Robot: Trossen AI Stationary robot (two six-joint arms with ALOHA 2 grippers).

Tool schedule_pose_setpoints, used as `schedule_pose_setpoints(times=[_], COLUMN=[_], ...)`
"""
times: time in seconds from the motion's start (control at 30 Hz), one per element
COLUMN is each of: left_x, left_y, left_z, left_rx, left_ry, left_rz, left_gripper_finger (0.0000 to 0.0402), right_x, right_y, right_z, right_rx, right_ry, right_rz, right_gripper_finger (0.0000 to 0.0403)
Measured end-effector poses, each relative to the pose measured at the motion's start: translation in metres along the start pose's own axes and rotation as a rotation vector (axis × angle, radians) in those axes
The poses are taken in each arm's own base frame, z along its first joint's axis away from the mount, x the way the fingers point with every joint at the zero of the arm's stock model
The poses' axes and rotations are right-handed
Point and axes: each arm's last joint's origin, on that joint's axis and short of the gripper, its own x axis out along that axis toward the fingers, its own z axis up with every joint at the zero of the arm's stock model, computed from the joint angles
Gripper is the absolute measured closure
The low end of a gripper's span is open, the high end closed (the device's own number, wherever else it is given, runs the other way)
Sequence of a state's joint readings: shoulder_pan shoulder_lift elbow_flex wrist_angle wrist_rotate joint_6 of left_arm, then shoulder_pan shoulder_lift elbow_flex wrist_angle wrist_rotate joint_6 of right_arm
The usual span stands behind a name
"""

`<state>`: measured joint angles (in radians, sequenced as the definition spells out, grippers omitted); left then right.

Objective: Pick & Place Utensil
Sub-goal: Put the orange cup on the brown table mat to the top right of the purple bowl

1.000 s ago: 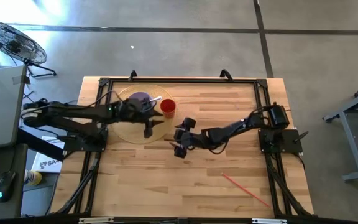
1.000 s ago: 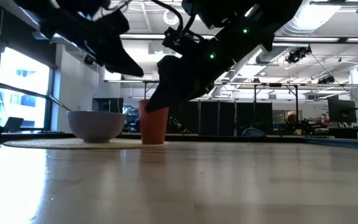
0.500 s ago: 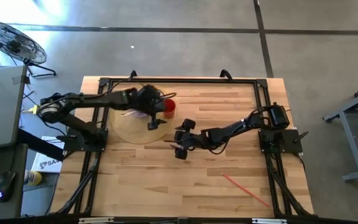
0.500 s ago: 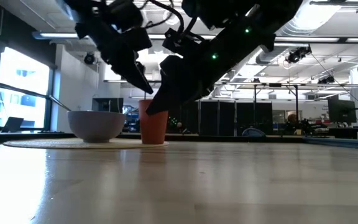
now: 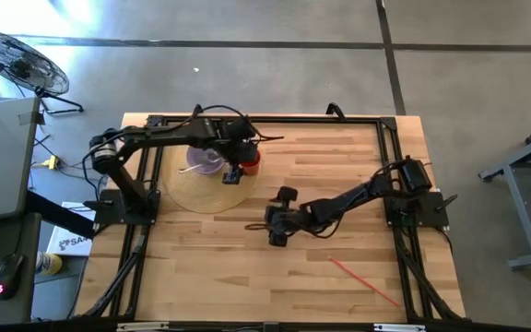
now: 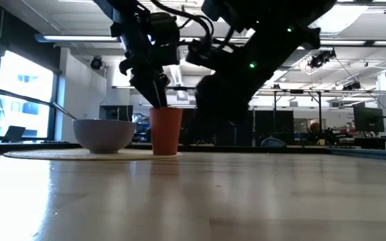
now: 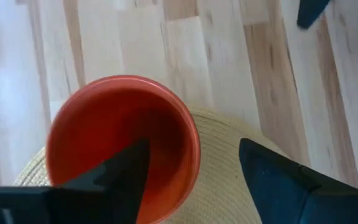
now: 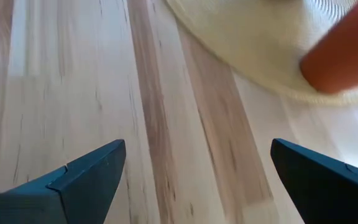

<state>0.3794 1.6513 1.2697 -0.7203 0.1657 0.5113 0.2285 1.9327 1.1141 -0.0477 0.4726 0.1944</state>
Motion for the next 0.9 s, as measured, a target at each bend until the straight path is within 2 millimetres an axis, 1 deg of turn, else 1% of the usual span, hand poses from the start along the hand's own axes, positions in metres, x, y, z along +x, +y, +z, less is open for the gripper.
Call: schedule_pose_setpoints(times=[0.13,0.3,0.53,0.8,0.9], left_x=[0.007,0.007,0.007,0.007,0.007], left_y=[0.002,0.003,0.002,0.003,0.003], left_z=[0.0,0.0,-0.001,0.0,0.0], left_rx=[0.003,0.014,0.013,0.055,0.072], left_ry=[0.015,0.026,0.035,0.027,0.019], left_rz=[0.011,0.047,0.031,0.034,0.04], left_gripper_finger=[0.0183,0.0223,0.0303,0.0389,0.0393], right_x=[-0.009,-0.02,-0.03,-0.033,-0.034], right_y=[-0.003,-0.007,-0.004,-0.003,-0.003], right_z=[0.001,0.009,0.013,0.014,0.015], right_rx=[0.024,0.059,0.056,0.049,0.051], right_ry=[0.02,-0.01,-0.032,-0.042,-0.045], right_rz=[-0.008,-0.02,-0.008,-0.001,-0.001], right_gripper_finger=[0.0006,0.0006,0.0006,0.0006,0.0006])
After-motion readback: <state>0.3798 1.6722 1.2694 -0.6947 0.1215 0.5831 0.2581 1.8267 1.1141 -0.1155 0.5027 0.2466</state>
